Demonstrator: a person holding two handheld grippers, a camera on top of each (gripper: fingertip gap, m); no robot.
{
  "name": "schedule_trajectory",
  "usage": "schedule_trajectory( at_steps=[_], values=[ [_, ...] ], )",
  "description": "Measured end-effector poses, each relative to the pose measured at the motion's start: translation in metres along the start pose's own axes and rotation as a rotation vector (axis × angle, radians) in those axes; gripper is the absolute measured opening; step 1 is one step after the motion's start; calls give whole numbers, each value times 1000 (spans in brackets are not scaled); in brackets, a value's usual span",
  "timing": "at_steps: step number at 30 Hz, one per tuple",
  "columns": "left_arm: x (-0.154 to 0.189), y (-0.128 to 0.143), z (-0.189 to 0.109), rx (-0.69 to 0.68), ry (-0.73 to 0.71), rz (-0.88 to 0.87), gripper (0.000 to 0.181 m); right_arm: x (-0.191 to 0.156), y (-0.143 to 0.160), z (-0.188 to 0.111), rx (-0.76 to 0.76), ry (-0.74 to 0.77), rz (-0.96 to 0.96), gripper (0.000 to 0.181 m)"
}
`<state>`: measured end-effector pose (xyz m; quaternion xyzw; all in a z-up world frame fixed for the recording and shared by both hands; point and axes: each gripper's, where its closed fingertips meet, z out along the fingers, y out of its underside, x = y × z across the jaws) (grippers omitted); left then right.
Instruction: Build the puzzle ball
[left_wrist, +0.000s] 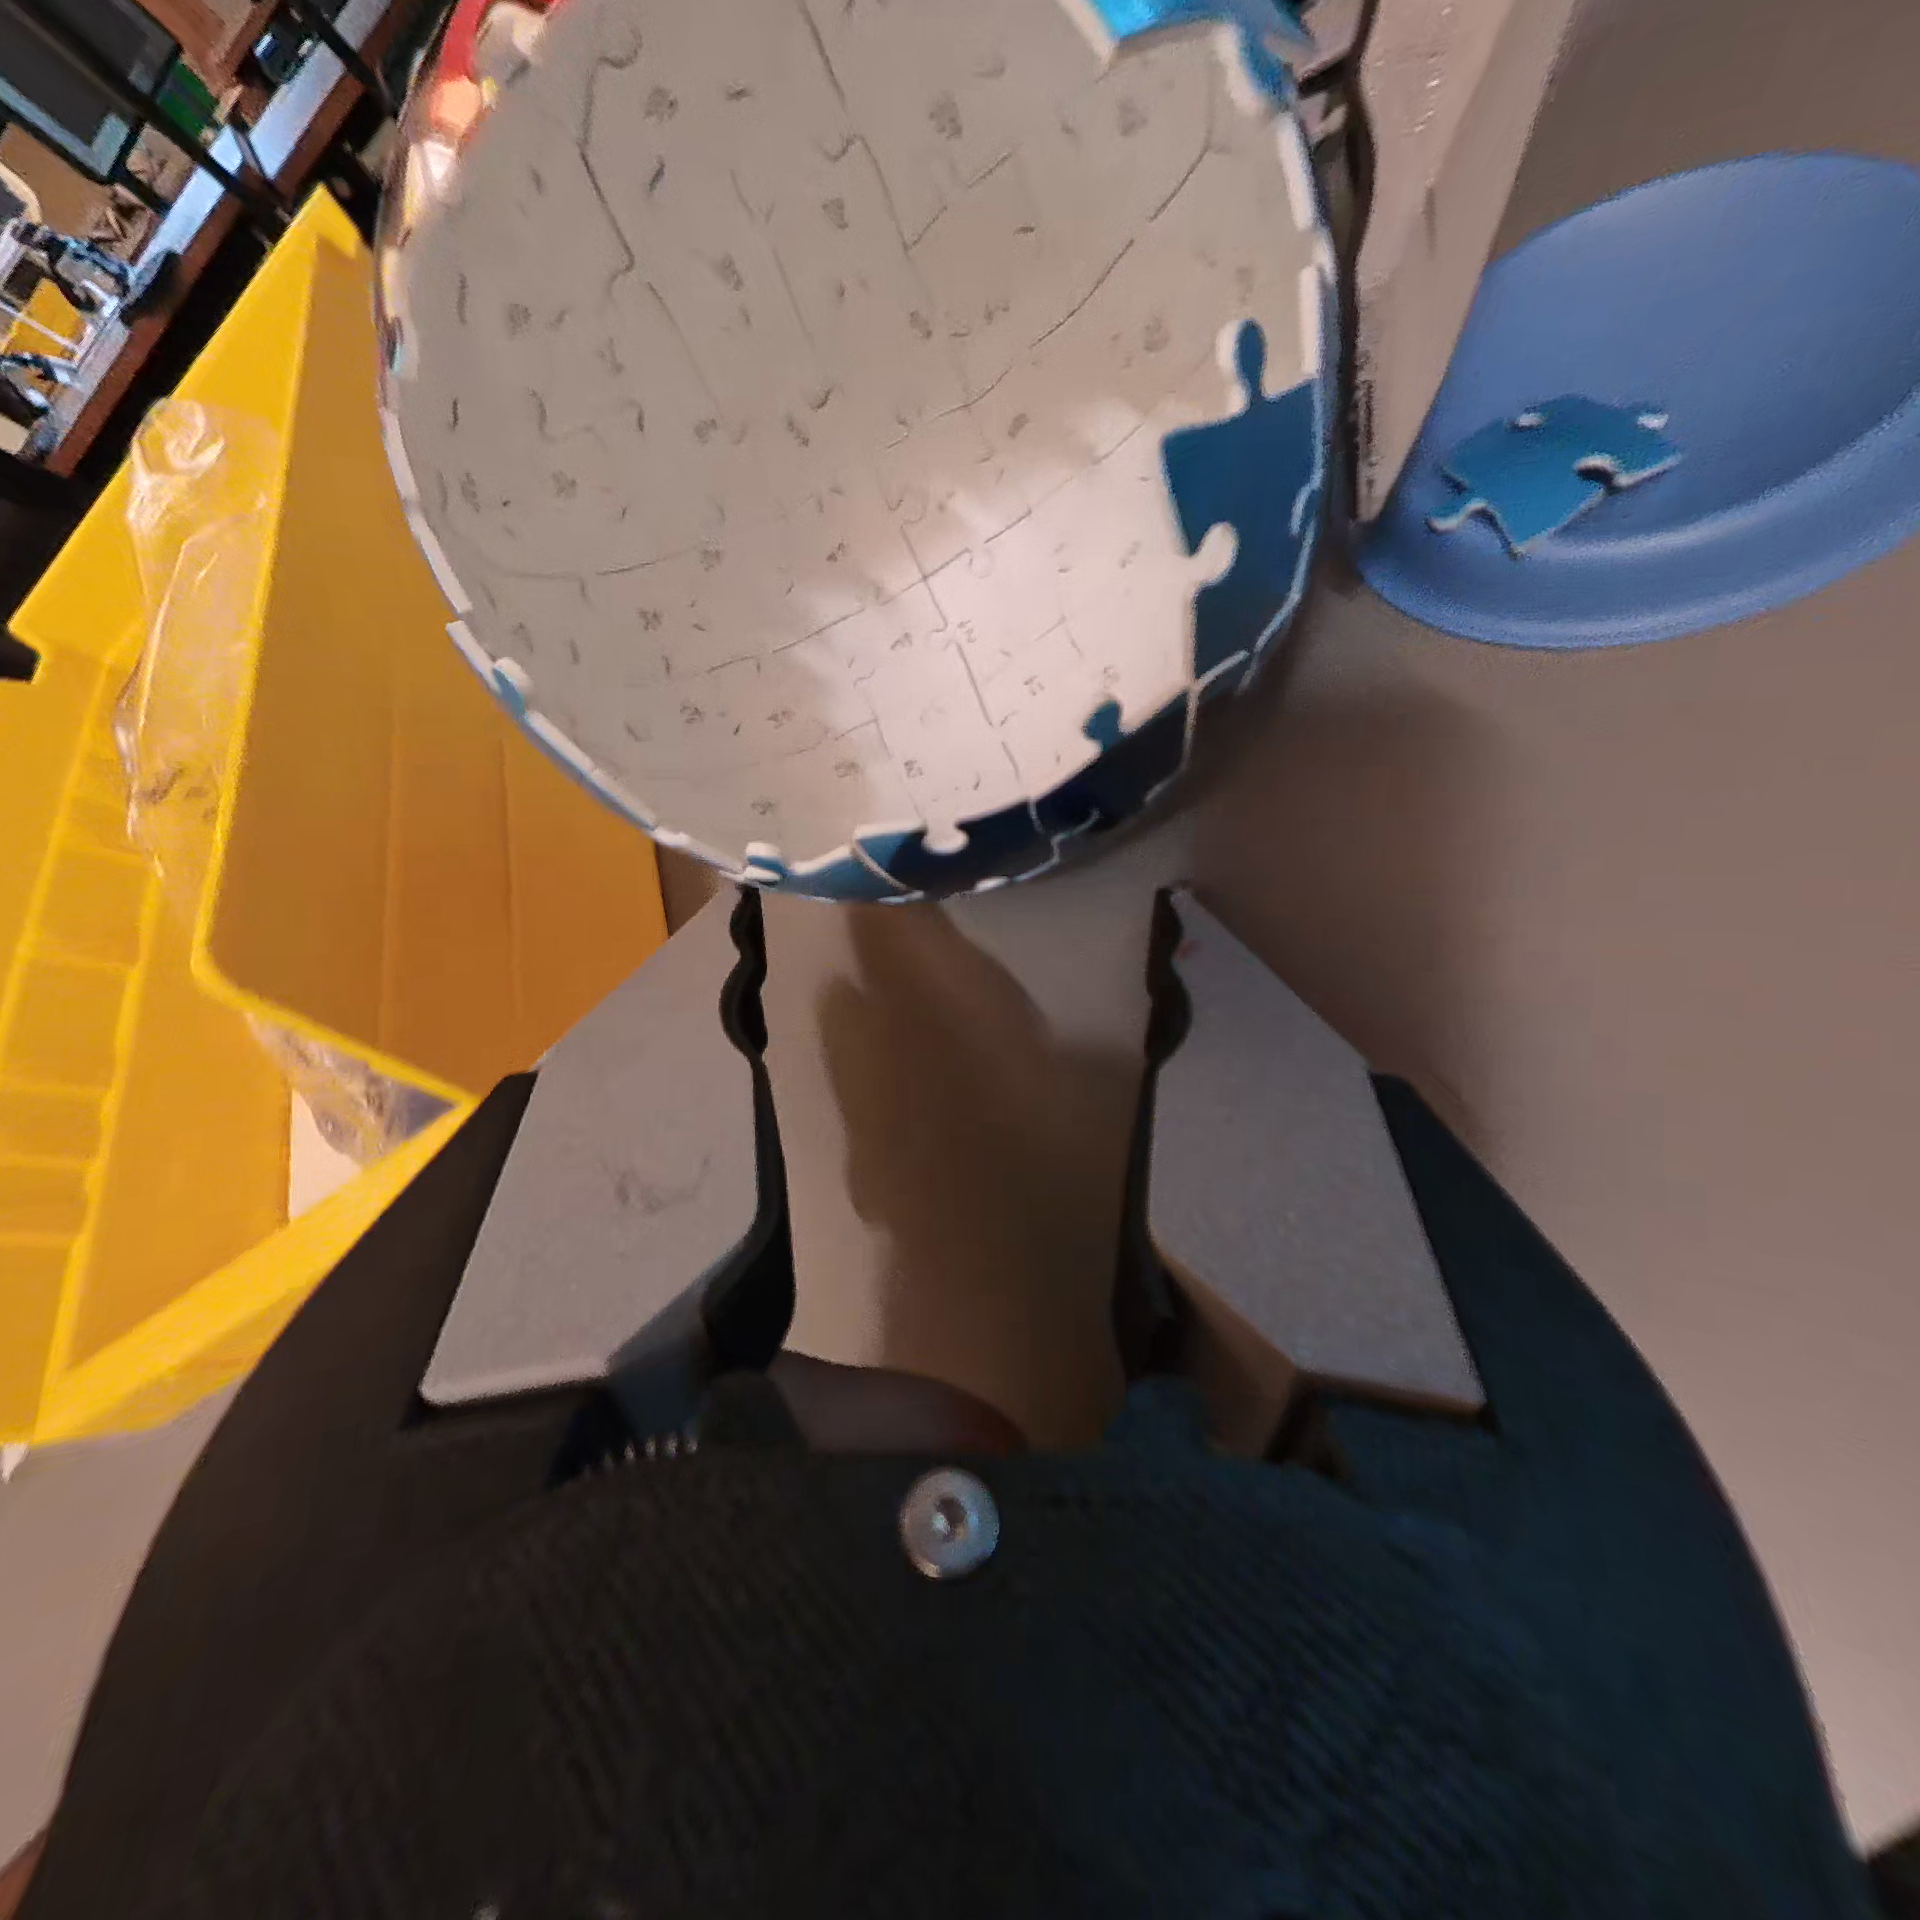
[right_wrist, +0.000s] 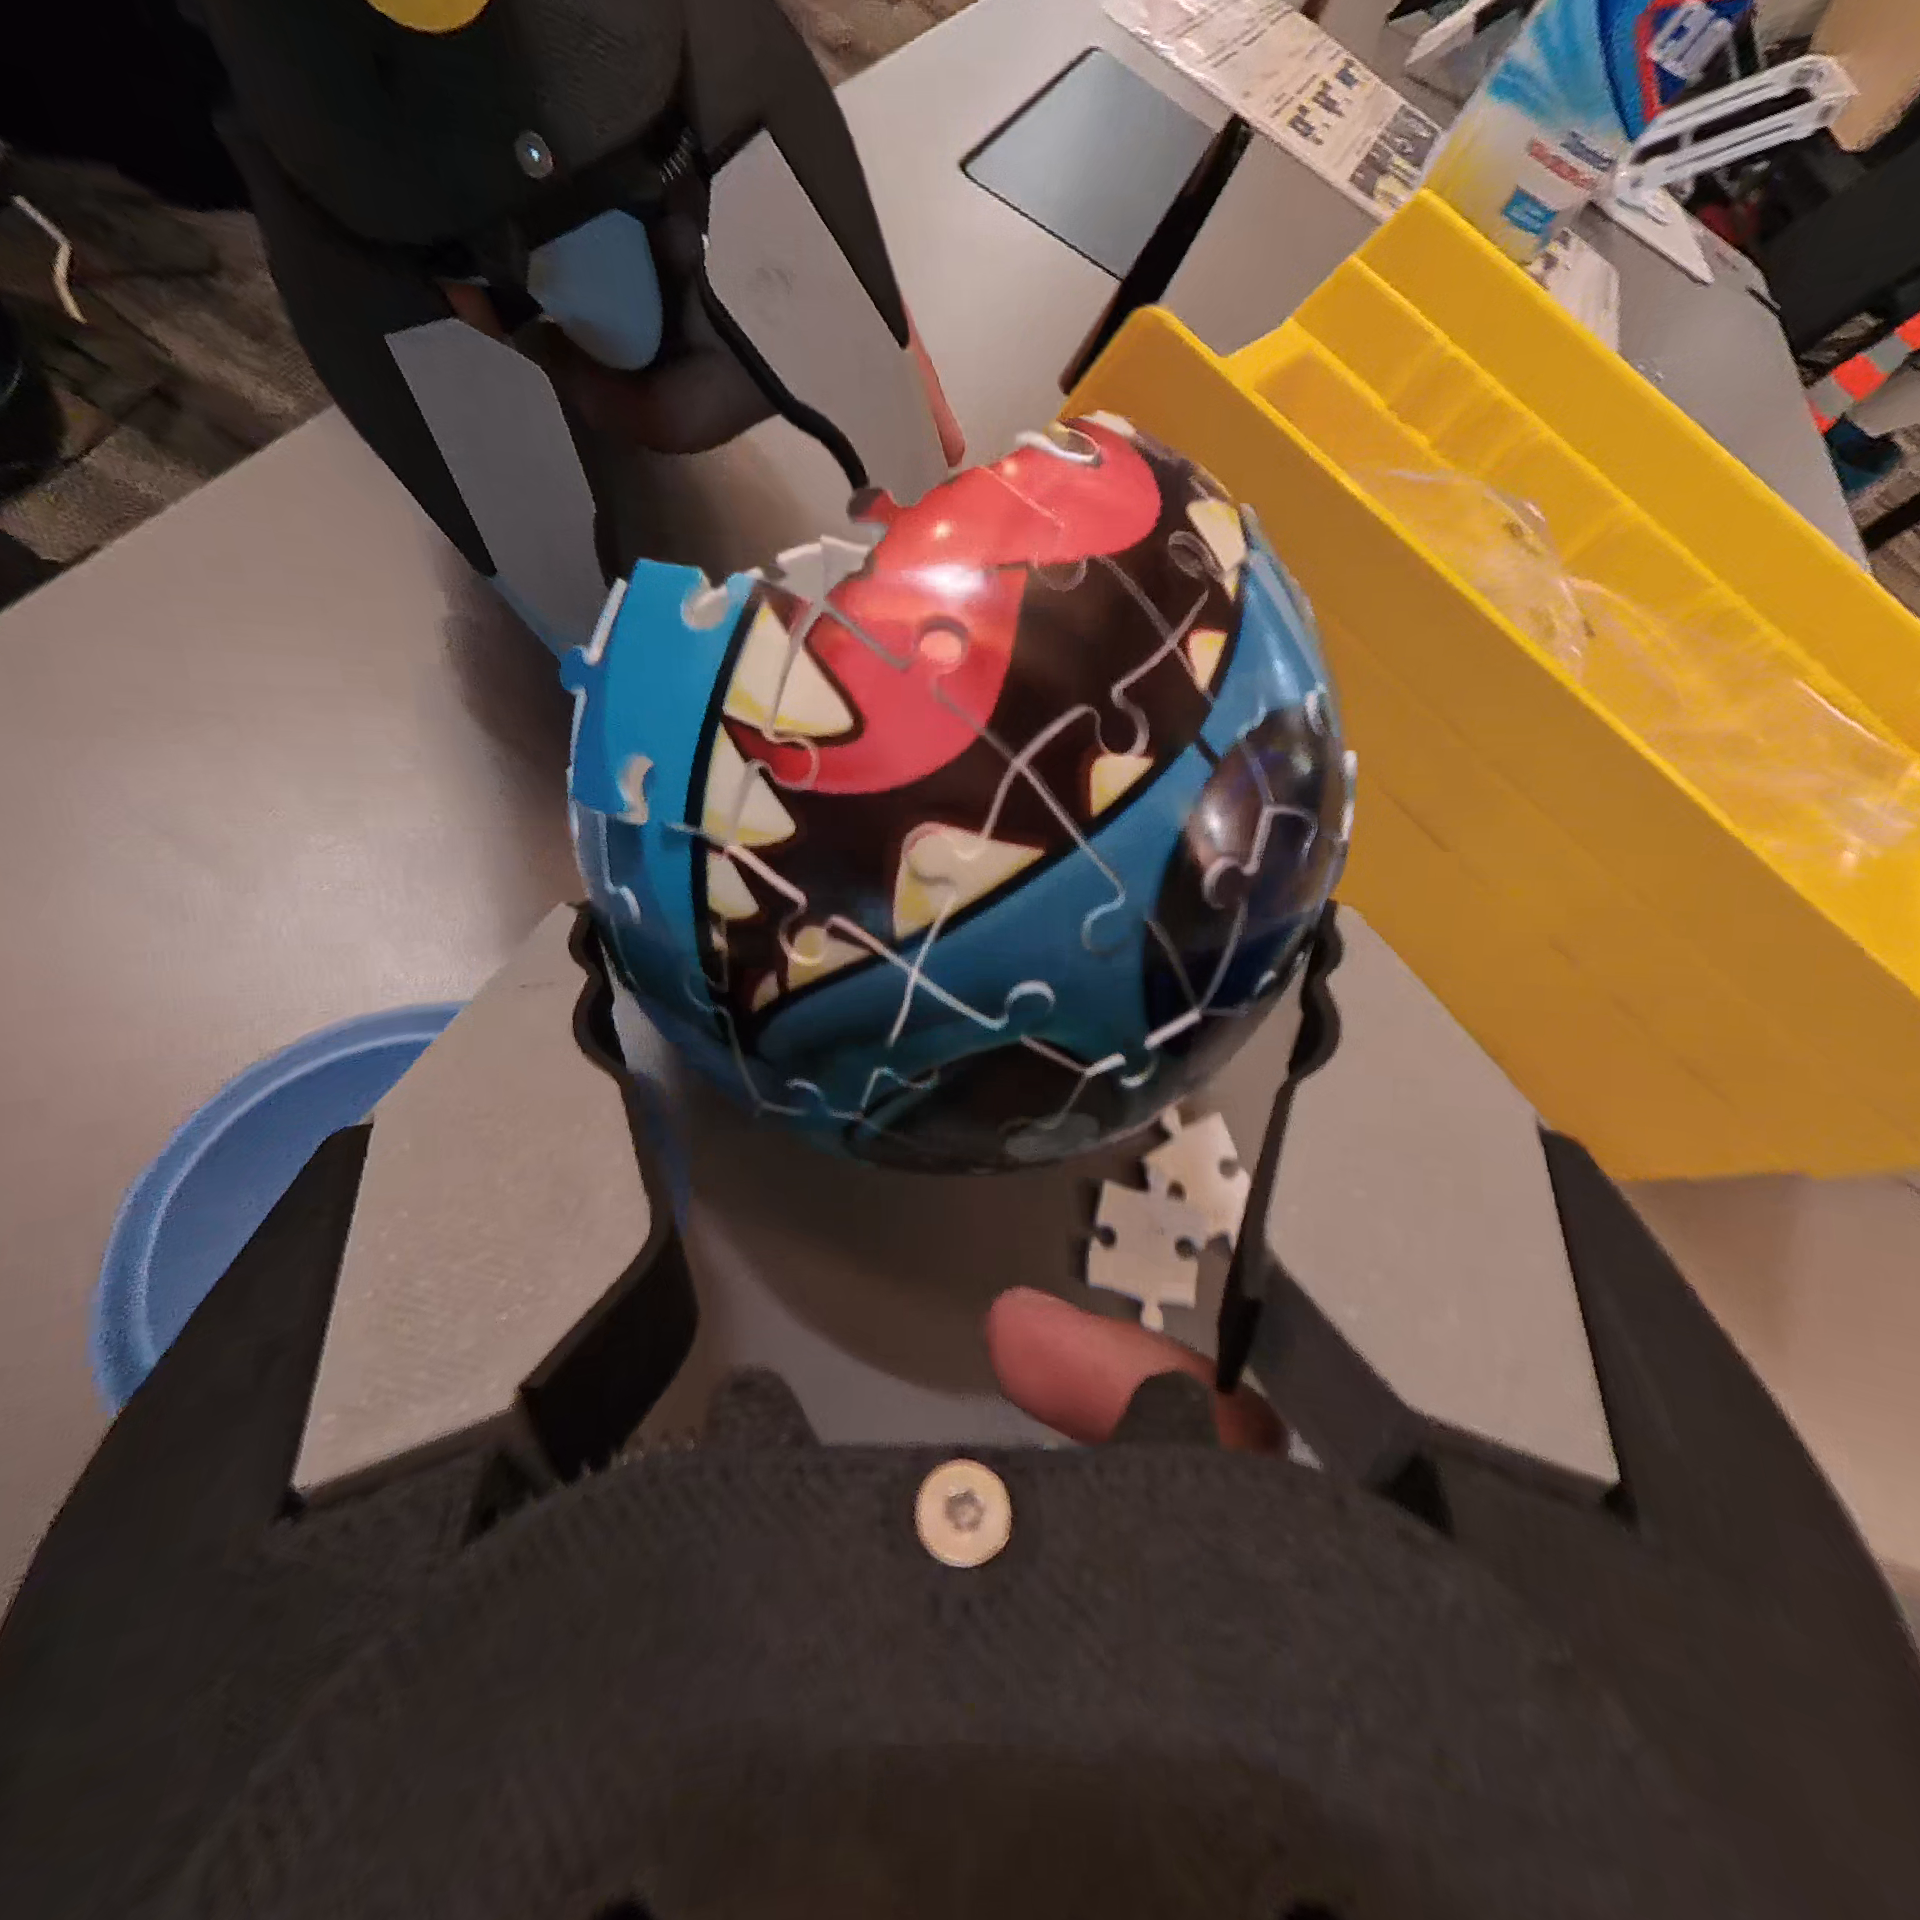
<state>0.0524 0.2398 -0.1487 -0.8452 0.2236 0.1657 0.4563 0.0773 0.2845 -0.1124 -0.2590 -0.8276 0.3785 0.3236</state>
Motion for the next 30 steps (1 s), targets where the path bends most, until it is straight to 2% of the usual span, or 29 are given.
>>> schedule_trajectory(
  at_steps=[1,6,10,15,18,23,30],
  values=[
    [2,3,-5,1,-2,-18,73,-1,-4,5,4,-19,-4,130],
    [9,13,-25,-4,-14,-29,71,-3,-17,19,13,-83,1,131],
    [10,16,-30,11,-17,-57,69,3,-9,4,1,-66,19,120],
    [1,23,-31,2,-27,-88,72,13,17,-31,-38,-42,88,117],
    [-3,26,-34,13,-34,-81,72,20,30,-47,-11,-32,178,118],
    [0,28,-32,2,26,-119,69,39,53,-54,-50,27,231,118],
    [1,30,-30,-9,60,-150,69,45,79,-50,-99,44,286,119]
  ],
)
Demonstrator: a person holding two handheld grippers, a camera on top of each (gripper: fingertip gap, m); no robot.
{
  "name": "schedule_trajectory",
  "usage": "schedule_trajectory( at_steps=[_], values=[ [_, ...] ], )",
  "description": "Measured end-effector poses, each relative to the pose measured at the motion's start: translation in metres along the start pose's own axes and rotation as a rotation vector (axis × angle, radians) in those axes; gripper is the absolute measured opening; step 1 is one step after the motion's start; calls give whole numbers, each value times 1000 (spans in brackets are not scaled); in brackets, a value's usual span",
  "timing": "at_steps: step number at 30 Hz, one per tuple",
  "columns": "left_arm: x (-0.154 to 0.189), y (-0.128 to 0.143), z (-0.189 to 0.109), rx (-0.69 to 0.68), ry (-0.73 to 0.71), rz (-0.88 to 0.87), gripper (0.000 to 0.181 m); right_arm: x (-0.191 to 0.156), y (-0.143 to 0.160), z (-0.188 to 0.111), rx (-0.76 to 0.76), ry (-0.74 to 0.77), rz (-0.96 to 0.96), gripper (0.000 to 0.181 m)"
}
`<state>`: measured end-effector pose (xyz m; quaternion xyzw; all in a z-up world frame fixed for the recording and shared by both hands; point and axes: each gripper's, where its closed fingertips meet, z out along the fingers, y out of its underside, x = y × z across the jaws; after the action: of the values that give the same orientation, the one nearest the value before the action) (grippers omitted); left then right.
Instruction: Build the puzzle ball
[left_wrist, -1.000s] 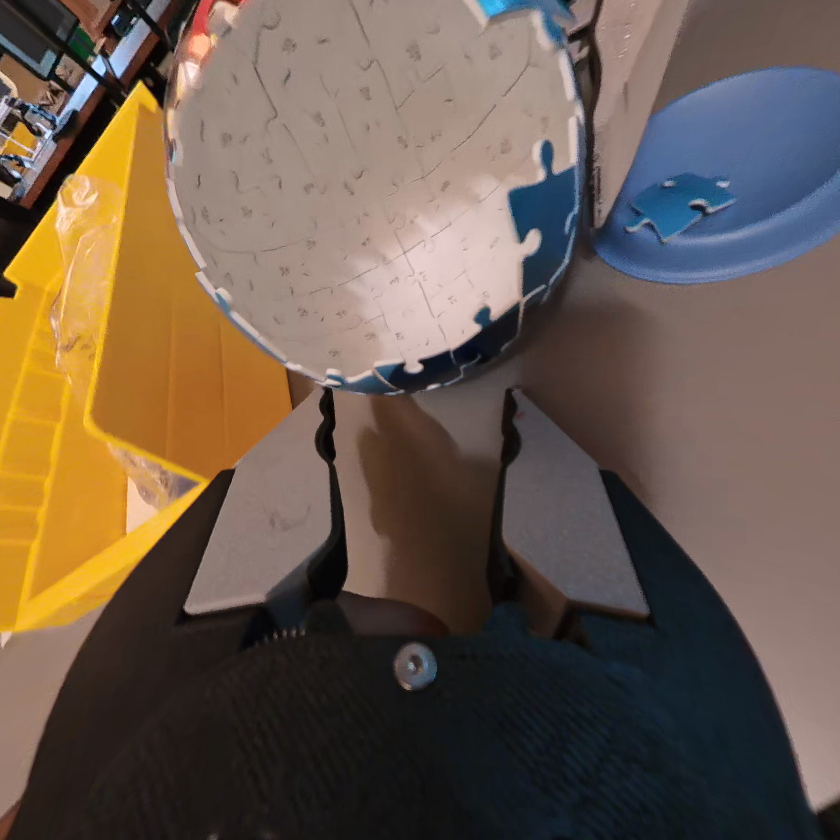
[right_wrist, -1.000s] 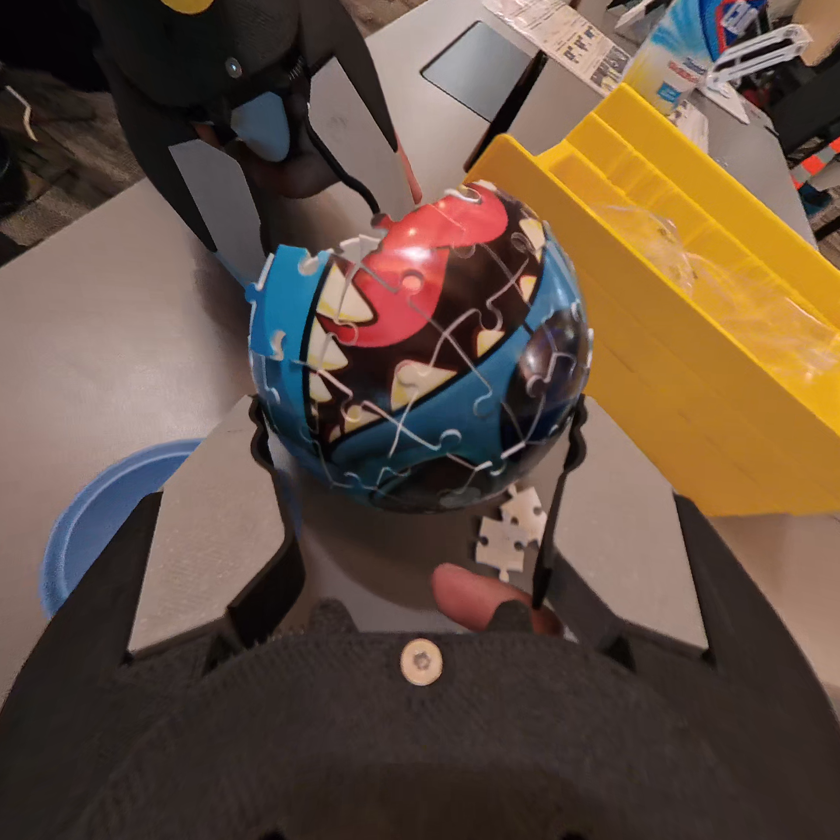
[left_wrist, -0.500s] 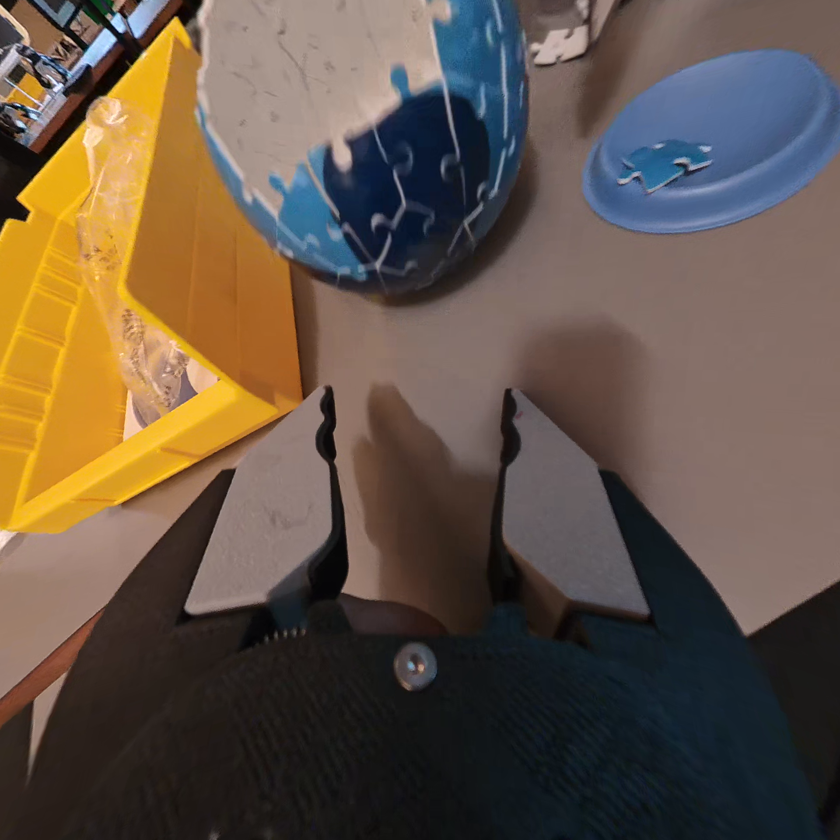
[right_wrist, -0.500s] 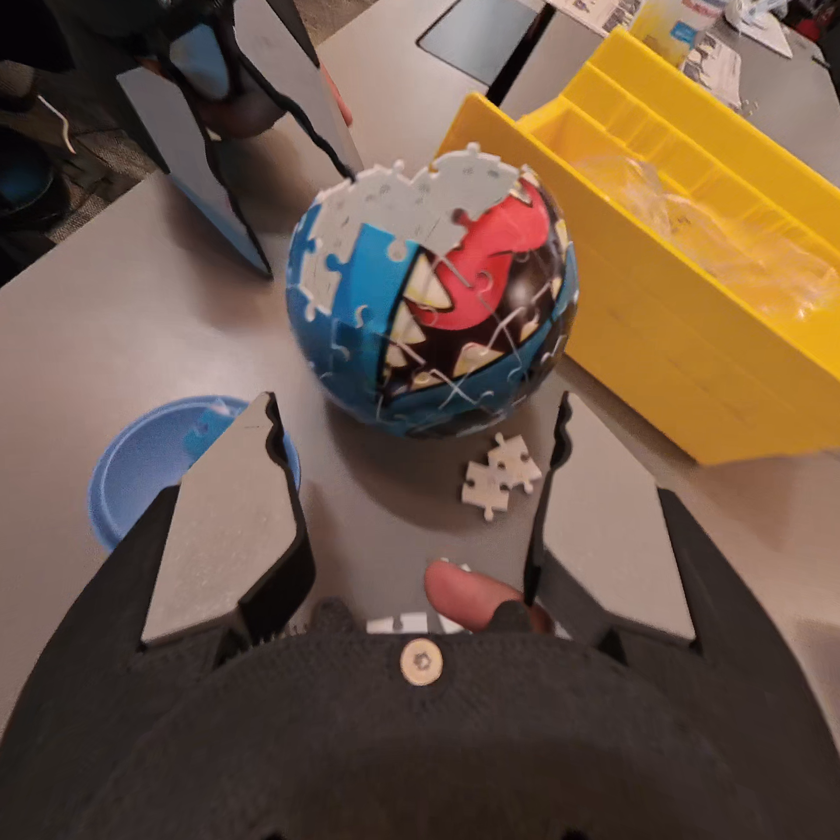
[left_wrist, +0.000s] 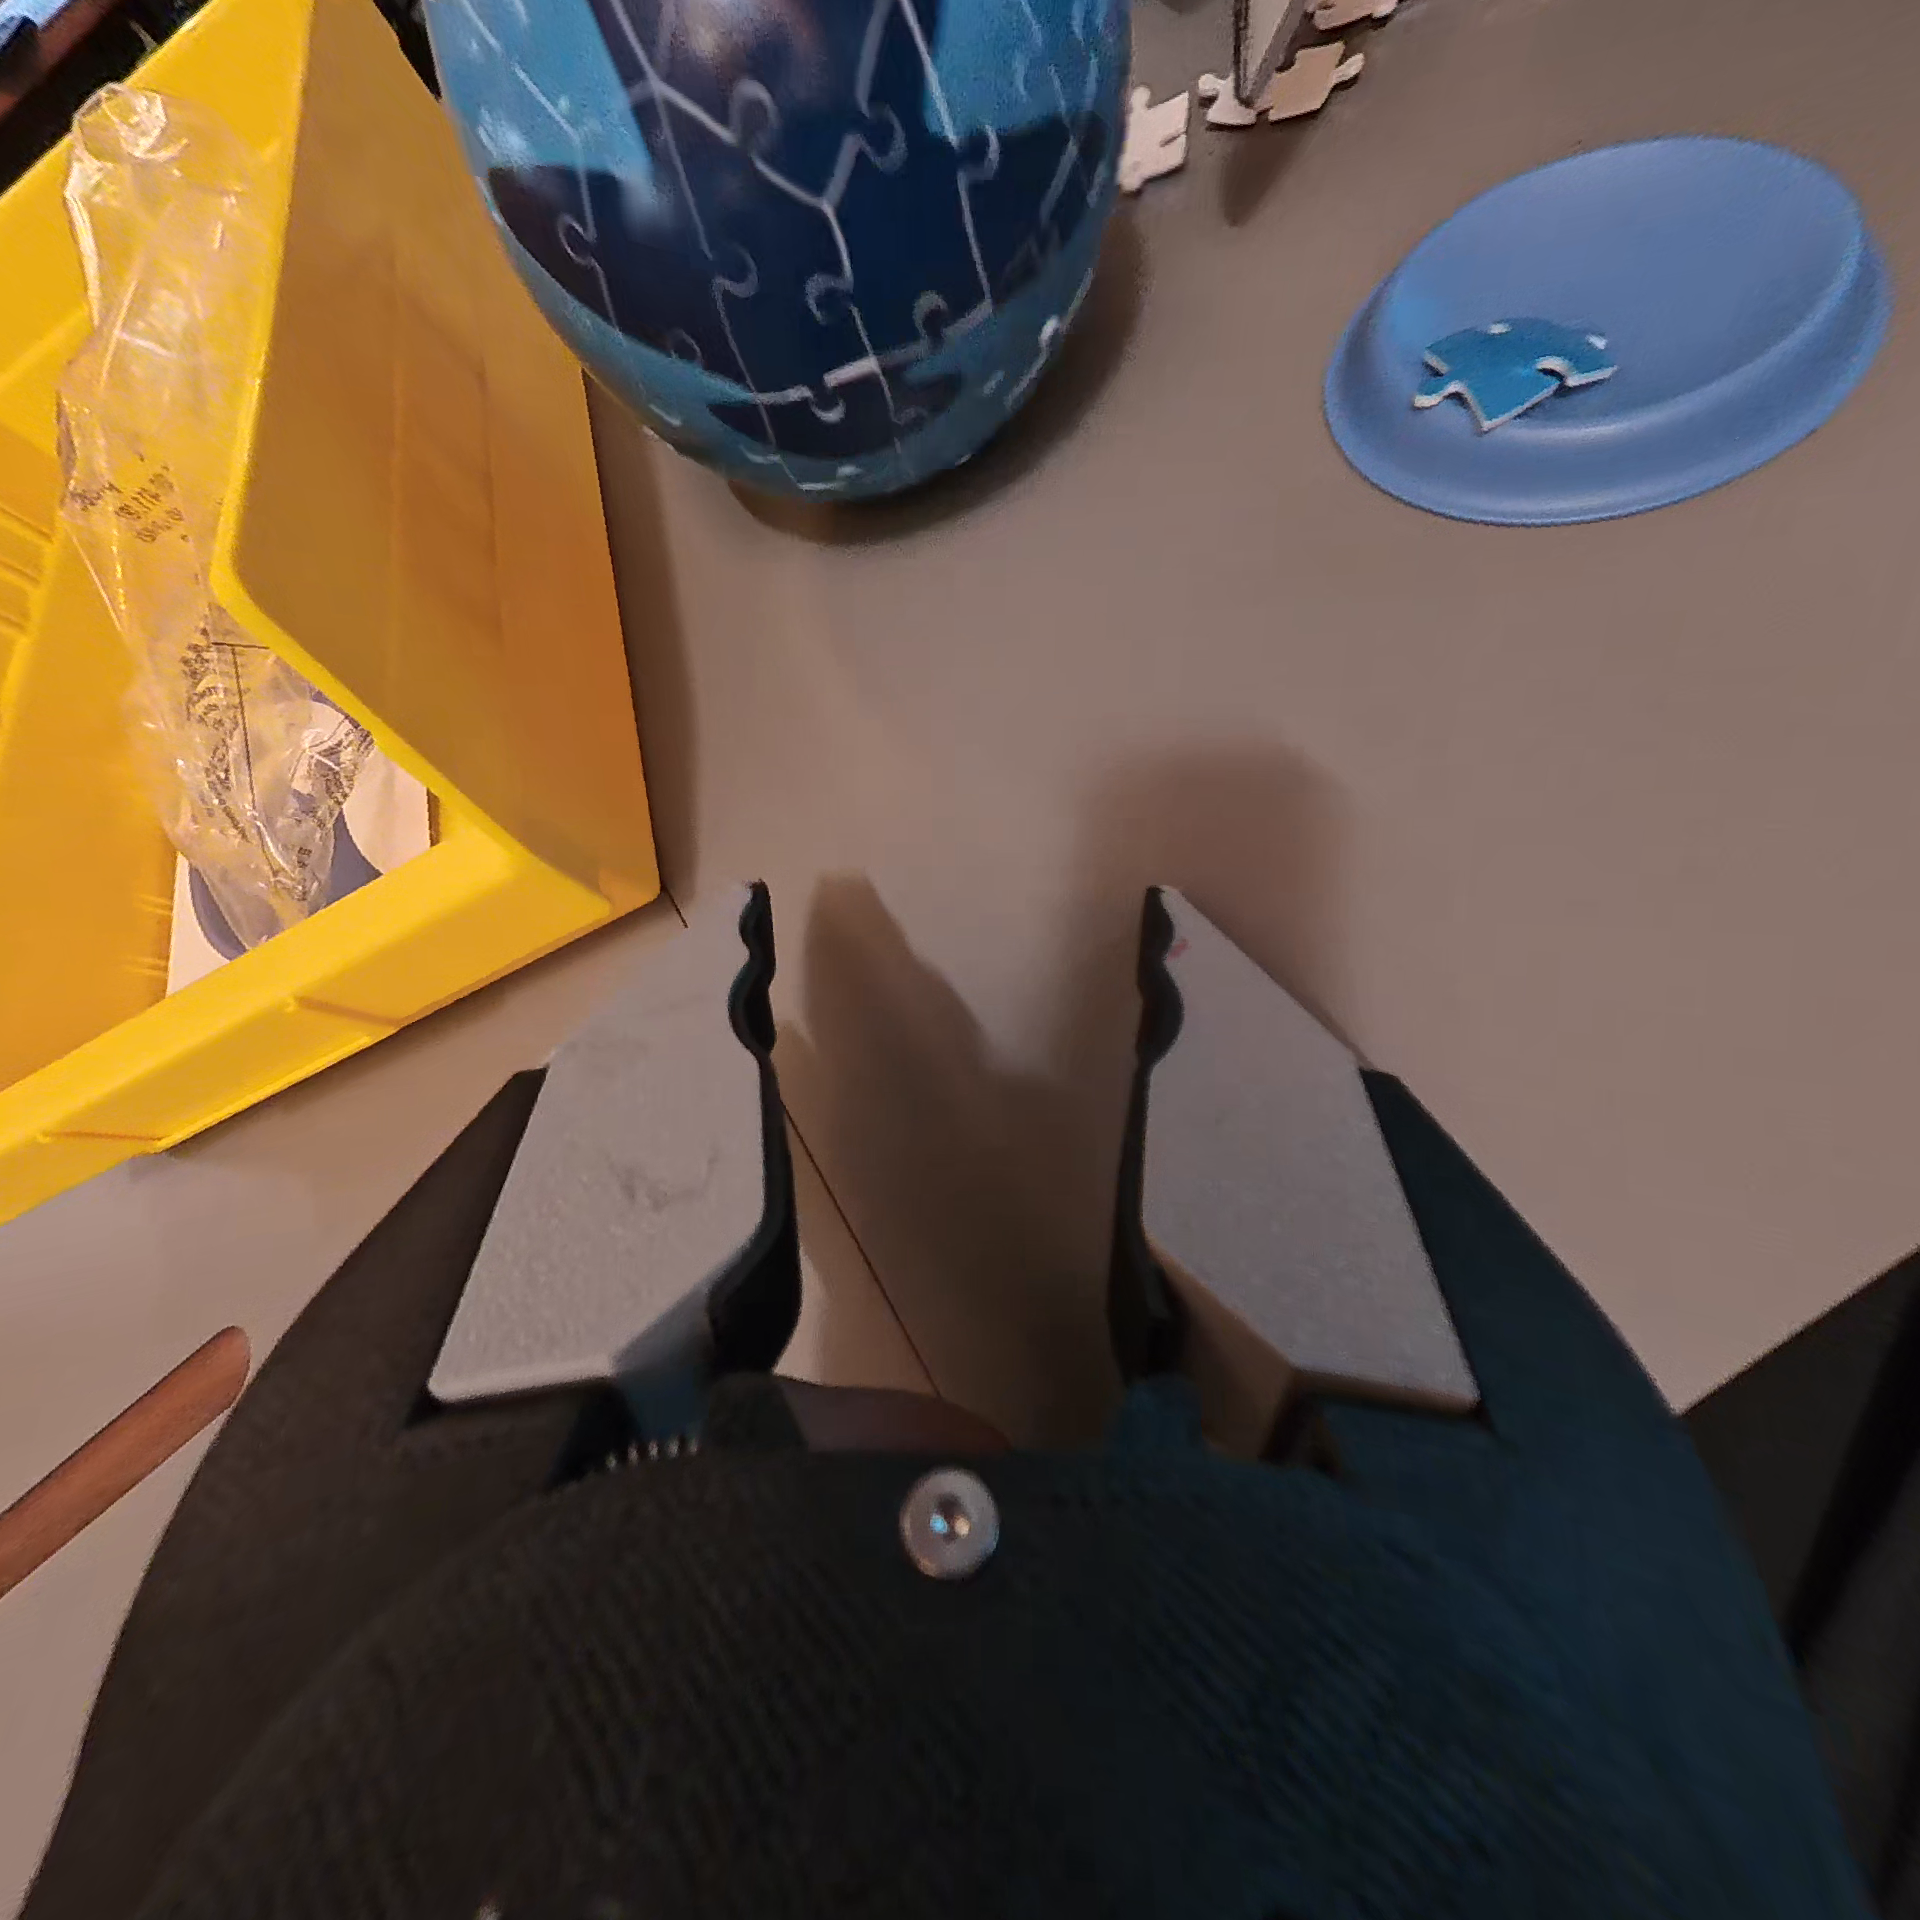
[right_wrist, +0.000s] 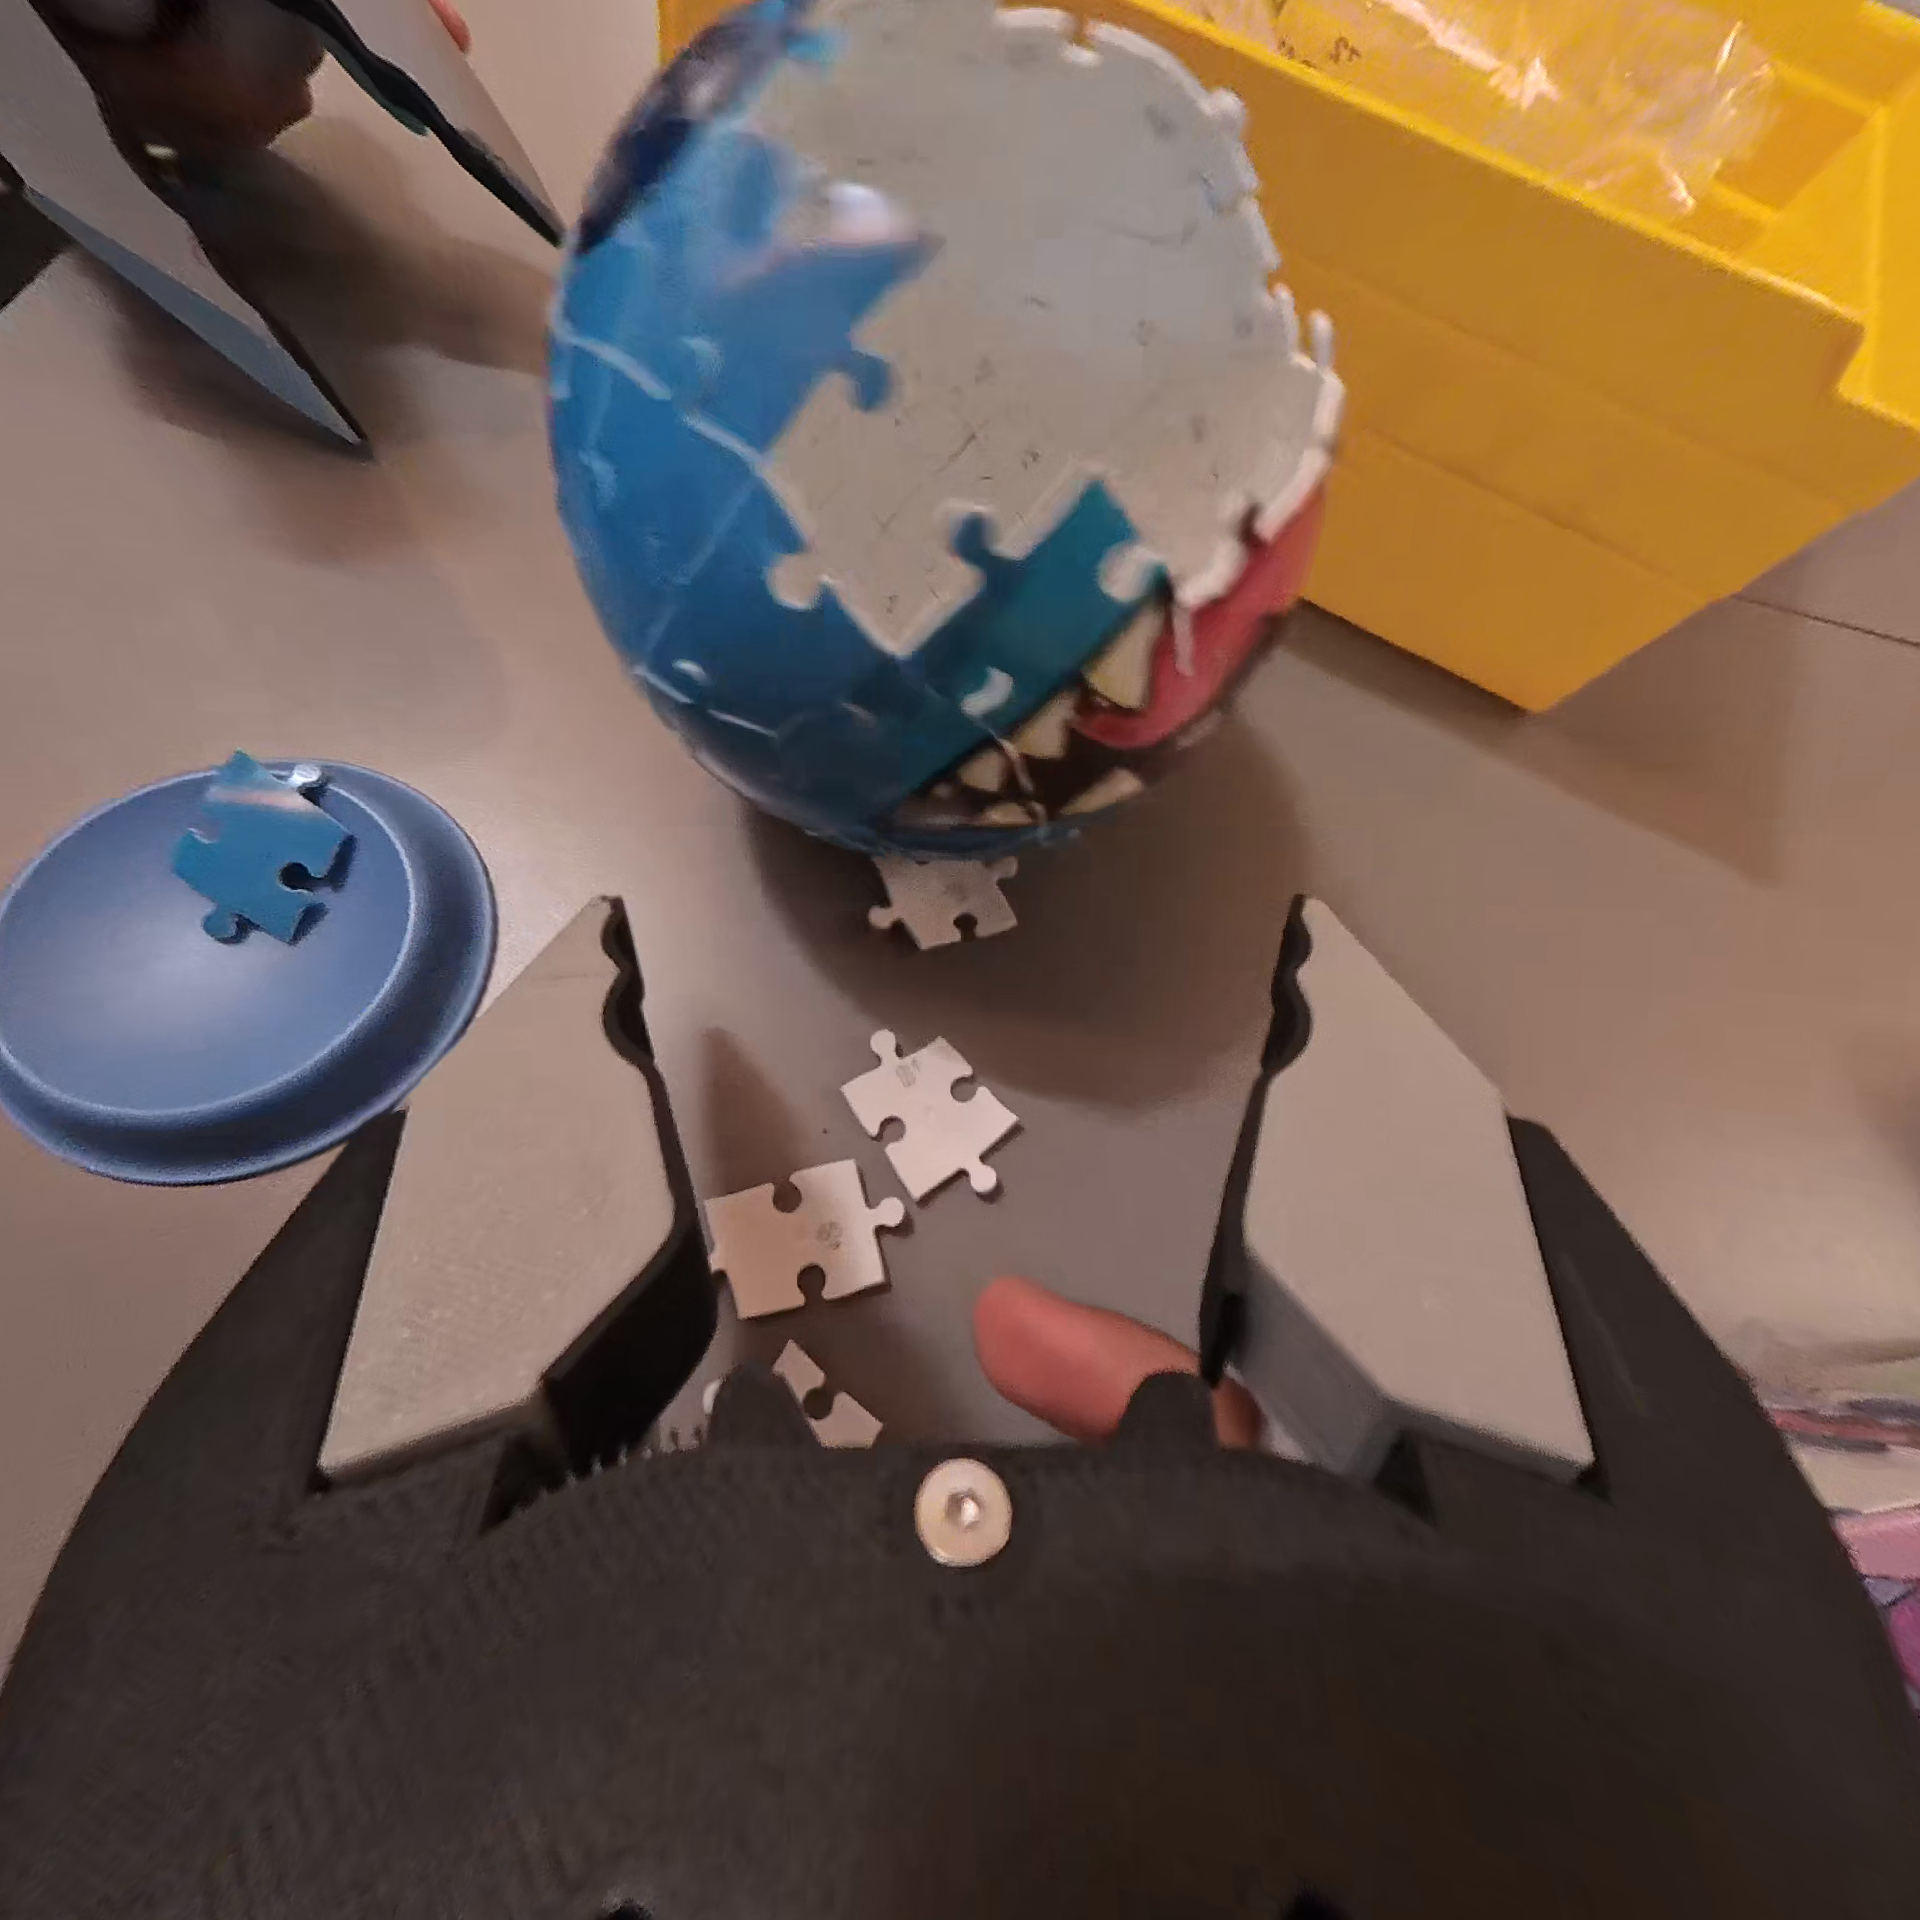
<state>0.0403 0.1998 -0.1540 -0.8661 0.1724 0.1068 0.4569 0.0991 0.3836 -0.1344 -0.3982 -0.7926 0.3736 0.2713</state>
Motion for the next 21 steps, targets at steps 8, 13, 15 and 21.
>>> schedule_trajectory(
  at_steps=[8,13,15,21],
  values=[
    [-1,-1,-1,4,-15,7,70,4,12,1,-57,24,-31,88],
    [-2,0,0,0,-17,-3,71,1,19,12,-100,1,-25,74],
    [-1,0,0,-3,-3,-8,69,-1,22,18,-111,-13,-22,75],
    [10,2,5,-22,152,-67,51,-8,17,33,-117,-92,13,45]
  ],
)
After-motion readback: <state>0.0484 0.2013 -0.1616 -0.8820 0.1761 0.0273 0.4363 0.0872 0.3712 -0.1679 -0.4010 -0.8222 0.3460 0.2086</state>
